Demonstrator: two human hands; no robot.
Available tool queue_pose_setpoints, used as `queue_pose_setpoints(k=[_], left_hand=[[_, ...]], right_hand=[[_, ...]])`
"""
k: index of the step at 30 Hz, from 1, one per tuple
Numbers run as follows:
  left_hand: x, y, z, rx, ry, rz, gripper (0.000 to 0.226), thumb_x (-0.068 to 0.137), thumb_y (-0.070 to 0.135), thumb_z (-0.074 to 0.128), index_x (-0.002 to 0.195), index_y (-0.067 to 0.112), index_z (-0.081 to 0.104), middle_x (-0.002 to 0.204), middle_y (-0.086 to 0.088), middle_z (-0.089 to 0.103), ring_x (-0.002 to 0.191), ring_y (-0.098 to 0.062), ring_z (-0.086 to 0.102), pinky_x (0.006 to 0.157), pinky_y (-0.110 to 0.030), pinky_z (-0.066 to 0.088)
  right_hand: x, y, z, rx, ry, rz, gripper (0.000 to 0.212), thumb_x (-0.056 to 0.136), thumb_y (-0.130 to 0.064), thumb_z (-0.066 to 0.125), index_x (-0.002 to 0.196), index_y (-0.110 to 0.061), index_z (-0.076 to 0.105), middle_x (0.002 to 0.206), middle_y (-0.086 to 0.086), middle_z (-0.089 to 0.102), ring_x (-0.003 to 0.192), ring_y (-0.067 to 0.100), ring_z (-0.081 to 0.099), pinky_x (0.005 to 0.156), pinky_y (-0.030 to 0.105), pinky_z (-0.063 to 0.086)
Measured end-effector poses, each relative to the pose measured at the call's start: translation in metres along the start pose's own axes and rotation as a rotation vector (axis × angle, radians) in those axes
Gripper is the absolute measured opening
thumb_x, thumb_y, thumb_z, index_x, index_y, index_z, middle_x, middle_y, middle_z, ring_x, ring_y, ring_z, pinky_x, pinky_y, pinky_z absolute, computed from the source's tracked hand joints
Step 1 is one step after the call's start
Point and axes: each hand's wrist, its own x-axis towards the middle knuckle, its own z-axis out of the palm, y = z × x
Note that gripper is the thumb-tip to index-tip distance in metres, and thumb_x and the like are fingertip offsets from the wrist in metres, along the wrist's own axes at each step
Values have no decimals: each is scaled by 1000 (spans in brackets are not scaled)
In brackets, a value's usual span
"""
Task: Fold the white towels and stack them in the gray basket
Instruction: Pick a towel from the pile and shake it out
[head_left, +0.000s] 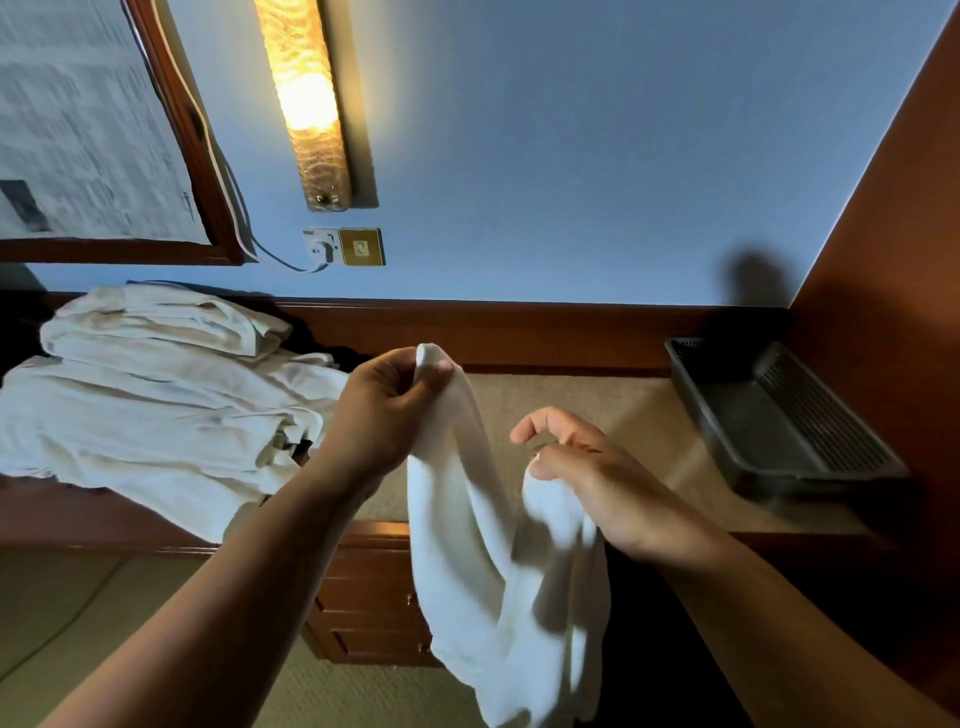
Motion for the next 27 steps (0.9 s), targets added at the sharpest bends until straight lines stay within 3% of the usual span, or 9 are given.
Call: queue_pose_setpoints(k=[2,4,6,8,10,12,17,20,27], left_hand=[[-6,-8,5,13,-64,1,16,100,15,61,91,6,72,80,-16,71,73,-20,63,67,-37,51],[-15,-14,12,-17,-150,-2,17,99,15,62,94,1,71,83,-21,69,74,-24,62,67,-41,49],[-23,-18,19,-82,-234,-15,23,100,16,62,102,-6,69,92,-31,69,78,-29,63,67,-47,50],[-29,-19,23,-143,-285,-33,23,103,11,55,111,-8,66,99,-28,71,83,-28,67,71,-40,55],[-33,-18,25,-198,-333,-50,27,105,14,51,119,-5,66,109,-26,71,94,-36,69,81,-44,56],[-34,-16,24,-291,-352,-76,29,105,18,52,118,-3,67,114,-28,68,103,-46,65,91,-54,51],[-37,-12,22,-451,-360,-141,28,100,21,57,109,-4,68,104,-22,69,97,-29,63,89,-36,52],[-39,-16,20,-474,-368,-158,37,101,19,53,119,-12,61,118,-35,63,107,-36,60,97,-44,48],[-50,-15,18,-569,-373,-207,43,96,24,56,122,-9,61,125,-34,61,113,-39,59,103,-48,47]], right_hand=[[-7,-7,2,106,-58,-56,30,66,-26,51,93,-33,62,77,0,52,73,17,47,71,40,35],[-12,-17,3,76,-105,-158,24,72,-25,51,92,-34,60,77,-3,51,75,18,45,70,42,34],[-14,-29,2,-6,-104,-266,15,85,-25,56,95,-36,57,87,-9,61,83,16,56,73,43,43],[-12,-34,-2,-120,-27,-323,21,92,-16,61,99,-35,56,100,-15,67,96,7,63,81,32,49],[-9,-36,-7,-214,90,-321,25,91,-14,68,101,-35,57,102,-19,69,100,-5,62,78,16,45],[-6,-33,-9,-234,183,-297,24,86,-20,75,97,-34,59,98,-20,72,96,-9,63,75,12,44],[-3,-27,0,-198,345,-361,12,76,-28,84,79,-29,72,77,-11,72,72,8,66,59,23,50],[0,-24,2,-158,399,-363,13,72,-28,88,79,-27,77,76,-10,72,70,9,66,59,22,50],[8,-18,4,-39,363,-350,11,76,-26,86,83,-25,78,79,-12,74,76,4,69,65,13,48]])
